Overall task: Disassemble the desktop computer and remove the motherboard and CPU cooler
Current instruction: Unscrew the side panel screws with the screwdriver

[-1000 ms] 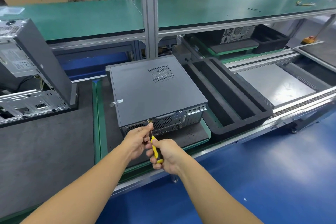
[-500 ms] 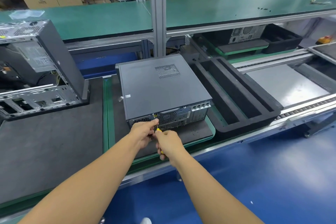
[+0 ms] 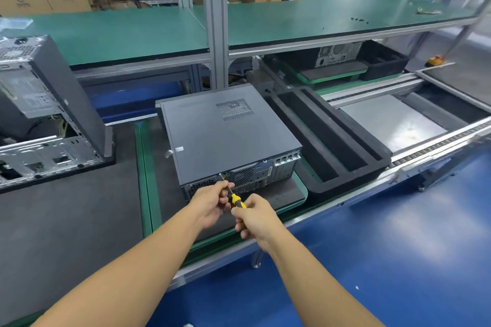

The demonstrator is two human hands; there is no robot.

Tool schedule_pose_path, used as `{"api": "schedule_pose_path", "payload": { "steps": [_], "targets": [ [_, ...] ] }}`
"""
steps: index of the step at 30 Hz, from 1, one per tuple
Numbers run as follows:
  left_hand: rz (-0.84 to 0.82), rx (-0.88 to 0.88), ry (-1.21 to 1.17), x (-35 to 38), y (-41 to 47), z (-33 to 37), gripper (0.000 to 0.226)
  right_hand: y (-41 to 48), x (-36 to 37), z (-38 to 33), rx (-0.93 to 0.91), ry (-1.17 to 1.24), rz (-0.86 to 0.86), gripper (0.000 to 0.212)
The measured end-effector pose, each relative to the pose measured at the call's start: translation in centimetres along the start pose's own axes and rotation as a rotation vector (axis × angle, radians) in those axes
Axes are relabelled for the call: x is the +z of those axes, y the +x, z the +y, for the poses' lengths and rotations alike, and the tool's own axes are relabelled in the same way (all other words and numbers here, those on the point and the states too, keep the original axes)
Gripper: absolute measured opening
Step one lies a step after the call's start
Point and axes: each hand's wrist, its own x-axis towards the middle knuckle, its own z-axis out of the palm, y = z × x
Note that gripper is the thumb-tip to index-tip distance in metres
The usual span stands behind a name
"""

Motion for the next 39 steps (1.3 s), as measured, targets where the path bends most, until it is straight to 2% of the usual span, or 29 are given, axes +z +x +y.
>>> {"api": "schedule_pose_path", "payload": {
  "steps": [5, 9, 11, 16, 20, 24, 29, 35, 39],
  "targets": [
    [0.044, -0.008, 0.081, -0.1, 0.2, 0.0, 0.02, -0.3, 0.4, 0.4, -0.003, -0.004, -0.023, 0.019],
    [0.032, -0.046, 0.013, 0.0, 0.3, 0.2, 0.018, -0.9, -0.2, 0.1, 0.177, 0.154, -0.121, 0.036],
    [0.025, -0.064, -0.006, 0.1, 0.2, 0.2, 0.018, -1.1, -0.4, 0.3, 0.227, 0.159, -0.145, 0.033],
    [0.012, -0.041, 0.003, -0.1, -0.2, 0.1, 0.019, -1.1, -0.6, 0.9, 0.138, 0.174, -0.104, 0.021],
    [0.074, 0.017, 0.051, 0.0, -0.3, 0.0, 0.018, -0.8, -0.8, 1.4, 0.062, 0.152, -0.039, 0.011],
    [0.082, 0.042, 0.018, 0.2, -0.3, 0.0, 0.015, -0.7, -0.6, 1.1, 0.079, 0.196, -0.052, 0.014],
    [0.05, 0.058, 0.01, 0.1, -0.6, 0.0, 0.016, -1.3, -0.7, 0.8, 0.229, 0.314, -0.144, 0.034],
    [0.036, 0.046, -0.022, -0.1, -1.1, 0.2, 0.017, -1.3, 0.1, 0.8, 0.106, 0.252, -0.041, 0.015],
    [0.065, 0.056, 0.015, -0.1, -1.2, 0.6, 0.014, -1.1, 0.5, 1.0, 0.064, 0.248, 0.012, 0.017]
  ]
}}
